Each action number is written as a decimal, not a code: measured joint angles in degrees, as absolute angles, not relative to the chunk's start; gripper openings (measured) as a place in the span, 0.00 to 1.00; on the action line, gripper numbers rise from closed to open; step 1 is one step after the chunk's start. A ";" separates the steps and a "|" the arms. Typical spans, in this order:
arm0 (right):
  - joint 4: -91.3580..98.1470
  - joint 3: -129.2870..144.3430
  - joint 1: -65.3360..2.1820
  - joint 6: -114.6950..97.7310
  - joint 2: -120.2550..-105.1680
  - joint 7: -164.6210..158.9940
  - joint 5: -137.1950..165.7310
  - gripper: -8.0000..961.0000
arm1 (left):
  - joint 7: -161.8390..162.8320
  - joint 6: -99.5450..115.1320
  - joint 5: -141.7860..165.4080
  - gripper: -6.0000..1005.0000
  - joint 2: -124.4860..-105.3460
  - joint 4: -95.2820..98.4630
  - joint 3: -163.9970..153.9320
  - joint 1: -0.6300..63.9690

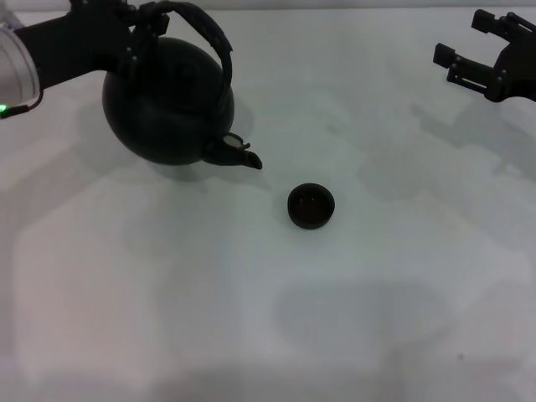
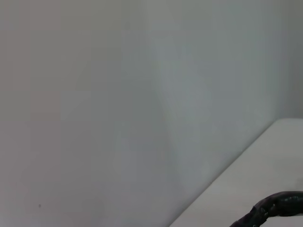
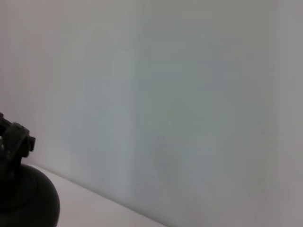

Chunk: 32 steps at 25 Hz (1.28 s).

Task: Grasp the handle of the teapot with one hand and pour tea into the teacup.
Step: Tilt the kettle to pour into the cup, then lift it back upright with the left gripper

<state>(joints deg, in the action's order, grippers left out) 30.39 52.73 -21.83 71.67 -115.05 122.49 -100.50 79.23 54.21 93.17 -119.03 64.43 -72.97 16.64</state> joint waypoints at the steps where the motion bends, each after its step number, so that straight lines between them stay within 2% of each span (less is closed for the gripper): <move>1: 30.40 52.73 -21.80 71.82 -115.05 122.50 -100.71 0.88 | 80.72 53.48 94.41 0.12 -118.99 65.40 -73.78 16.64; 32: 30.43 52.04 -22.17 71.97 -115.05 122.64 -102.14 0.88 | 109.92 45.06 127.60 0.12 -119.17 83.24 -92.04 19.39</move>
